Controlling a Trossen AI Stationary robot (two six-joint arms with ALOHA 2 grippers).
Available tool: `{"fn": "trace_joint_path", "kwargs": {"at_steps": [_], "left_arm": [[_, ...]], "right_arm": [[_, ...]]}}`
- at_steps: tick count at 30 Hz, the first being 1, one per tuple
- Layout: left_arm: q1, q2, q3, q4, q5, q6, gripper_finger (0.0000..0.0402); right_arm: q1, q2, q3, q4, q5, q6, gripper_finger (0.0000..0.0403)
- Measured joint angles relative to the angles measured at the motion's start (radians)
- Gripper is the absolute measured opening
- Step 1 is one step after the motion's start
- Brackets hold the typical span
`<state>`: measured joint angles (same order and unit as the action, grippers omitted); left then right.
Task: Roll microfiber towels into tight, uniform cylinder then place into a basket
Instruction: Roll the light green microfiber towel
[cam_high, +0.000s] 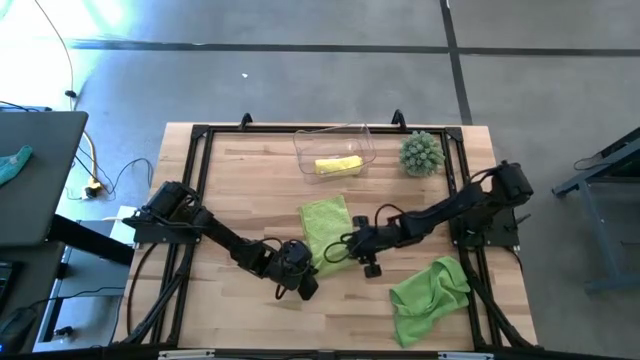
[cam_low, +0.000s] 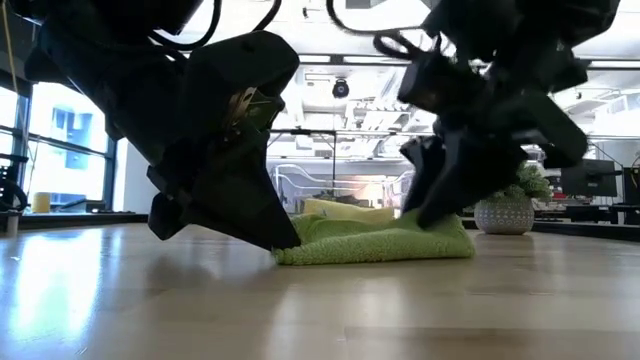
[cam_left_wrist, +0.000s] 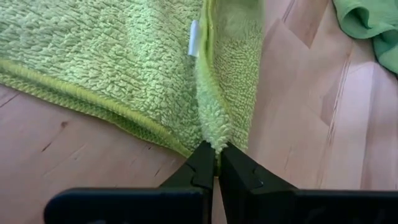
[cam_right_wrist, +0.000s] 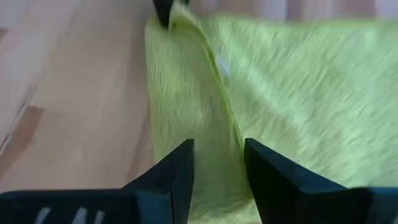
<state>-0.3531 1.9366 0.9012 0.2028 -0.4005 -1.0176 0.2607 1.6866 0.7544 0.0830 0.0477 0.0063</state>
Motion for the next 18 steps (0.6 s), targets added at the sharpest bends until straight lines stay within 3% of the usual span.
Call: {"fn": "trace_joint_path", "kwargs": {"at_steps": [3, 8, 18], "left_arm": [[0.0, 0.0, 0.0, 0.0, -0.001, 0.0, 0.0005], [0.0, 0.0, 0.0, 0.005, 0.0, 0.029, 0.0009], [0.0, 0.0, 0.0, 0.004, 0.004, 0.043, 0.0055]], "right_arm": [[0.003, 0.019, 0.0, -0.018, -0.041, 0.039, 0.0134], [0.011, 0.021, 0.0, -0.078, -0.017, 0.068, 0.0134], [0.01, -0.029, 0.0, -0.155, 0.022, 0.068, 0.0133]]}}
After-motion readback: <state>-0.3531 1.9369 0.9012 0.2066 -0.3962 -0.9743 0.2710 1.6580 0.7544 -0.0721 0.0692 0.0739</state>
